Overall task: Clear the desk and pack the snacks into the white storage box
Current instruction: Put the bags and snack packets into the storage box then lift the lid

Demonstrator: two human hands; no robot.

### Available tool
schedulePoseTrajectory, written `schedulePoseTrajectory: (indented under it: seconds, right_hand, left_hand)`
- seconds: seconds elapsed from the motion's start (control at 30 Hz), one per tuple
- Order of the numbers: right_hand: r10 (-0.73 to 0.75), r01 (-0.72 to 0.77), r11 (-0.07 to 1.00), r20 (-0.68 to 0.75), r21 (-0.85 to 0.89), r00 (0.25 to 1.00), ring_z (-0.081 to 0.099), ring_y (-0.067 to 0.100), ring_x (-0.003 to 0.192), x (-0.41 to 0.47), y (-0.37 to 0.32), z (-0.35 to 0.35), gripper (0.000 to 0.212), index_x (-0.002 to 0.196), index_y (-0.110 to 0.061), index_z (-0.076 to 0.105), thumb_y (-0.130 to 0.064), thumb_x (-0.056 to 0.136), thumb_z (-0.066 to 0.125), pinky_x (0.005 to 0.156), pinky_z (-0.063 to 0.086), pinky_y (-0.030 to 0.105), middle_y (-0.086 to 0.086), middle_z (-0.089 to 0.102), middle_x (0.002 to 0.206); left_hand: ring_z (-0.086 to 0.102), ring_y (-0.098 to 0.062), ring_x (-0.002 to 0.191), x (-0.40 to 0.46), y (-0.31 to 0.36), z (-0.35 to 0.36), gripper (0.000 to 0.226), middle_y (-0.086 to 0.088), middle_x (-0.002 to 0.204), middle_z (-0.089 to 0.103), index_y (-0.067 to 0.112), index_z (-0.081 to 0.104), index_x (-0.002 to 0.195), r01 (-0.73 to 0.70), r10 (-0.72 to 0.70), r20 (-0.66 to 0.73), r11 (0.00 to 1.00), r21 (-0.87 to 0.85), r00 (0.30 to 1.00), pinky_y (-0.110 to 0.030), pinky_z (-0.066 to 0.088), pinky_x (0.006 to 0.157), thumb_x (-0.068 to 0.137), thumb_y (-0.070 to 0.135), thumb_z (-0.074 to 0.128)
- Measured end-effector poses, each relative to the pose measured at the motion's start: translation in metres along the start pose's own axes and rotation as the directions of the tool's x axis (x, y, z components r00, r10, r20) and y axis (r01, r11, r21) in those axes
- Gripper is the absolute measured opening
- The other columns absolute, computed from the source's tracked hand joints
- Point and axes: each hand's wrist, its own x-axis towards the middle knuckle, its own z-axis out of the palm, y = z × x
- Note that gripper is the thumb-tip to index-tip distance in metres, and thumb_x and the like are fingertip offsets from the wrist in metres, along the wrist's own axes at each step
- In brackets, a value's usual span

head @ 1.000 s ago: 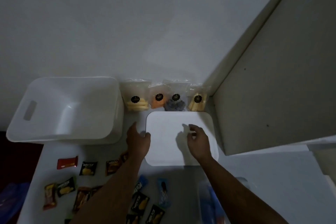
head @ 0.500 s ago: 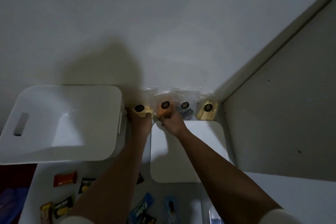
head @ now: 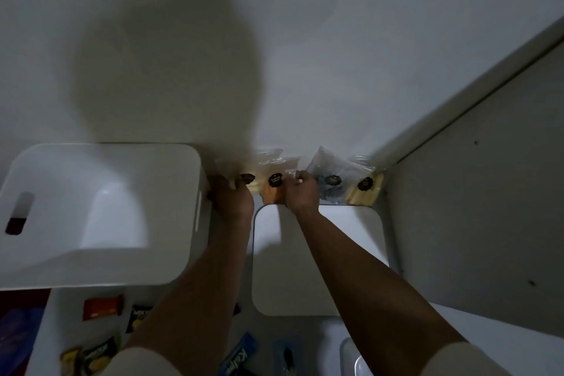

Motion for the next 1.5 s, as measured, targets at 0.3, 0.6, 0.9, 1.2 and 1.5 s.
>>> schedulePoseTrajectory:
  seconds: [0.3,0.6,0.9,1.2,1.5]
  right_hand:
    - [-0.198,0.209,0.977,-0.173,0.045,0.965,0.059,0.015,0.061,-0.047,0.020,-0.033,0.028,0.067,-0.010,0.059,-0.017,0.094,0.062,0.058,0.043,0.020,0.003,0.062,0.064]
    - [-0.320,0.389,0.881,-0.266,0.269,0.909,0.062,0.007,0.072,-0.128,-0.034,-0.066,0.018,0.088,-0.007,0.068,-0.019,0.100,0.063,0.068,0.049,0.019,0.003,0.070,0.080]
    - [-0.416,0.476,0.803,-0.233,0.358,0.879,0.070,0.015,0.085,-0.201,-0.119,0.001,0.008,0.086,-0.021,0.070,-0.019,0.094,0.068,0.082,0.056,0.035,0.003,0.076,0.092]
    - [-0.278,0.282,0.901,-0.058,0.331,0.959,0.064,0.022,0.081,-0.220,-0.133,0.120,0.004,0.086,-0.014,0.065,-0.013,0.090,0.064,0.077,0.056,0.042,0.005,0.071,0.090]
    - [0.011,-0.006,0.978,-0.023,0.207,1.000,0.061,0.028,0.089,-0.169,-0.086,0.225,0.012,0.089,-0.014,0.061,-0.016,0.098,0.052,0.079,0.054,0.045,0.012,0.065,0.095]
  left_hand:
    - [0.060,-0.034,0.091,-0.069,0.010,-0.032,0.029,-0.018,0.102,0.064,0.005,0.055,0.105,-0.247,0.247,0.027,0.969,-0.019,0.969,-0.039,0.046,0.078,0.105,0.031,0.042]
    - [0.063,-0.022,0.075,-0.123,0.025,-0.123,0.019,-0.003,0.085,0.068,0.013,0.058,0.095,-0.621,0.615,-0.116,0.783,-0.031,0.780,-0.032,0.049,0.063,0.103,0.029,0.053]
    - [0.062,-0.025,0.089,-0.084,0.030,-0.268,0.014,-0.001,0.096,0.066,0.017,0.059,0.099,-0.538,0.522,-0.163,0.839,-0.077,0.837,-0.035,0.048,0.077,0.103,0.026,0.049]
    - [0.064,-0.035,0.104,0.000,-0.021,-0.342,0.022,-0.013,0.111,0.070,0.007,0.066,0.109,-0.336,0.318,-0.152,0.935,-0.112,0.936,-0.036,0.047,0.082,0.100,0.021,0.051]
    - [0.067,-0.039,0.099,0.118,-0.071,-0.314,0.016,-0.014,0.105,0.068,0.015,0.068,0.098,-0.050,0.059,0.059,0.989,-0.141,0.997,-0.052,0.060,0.086,0.095,0.015,0.053]
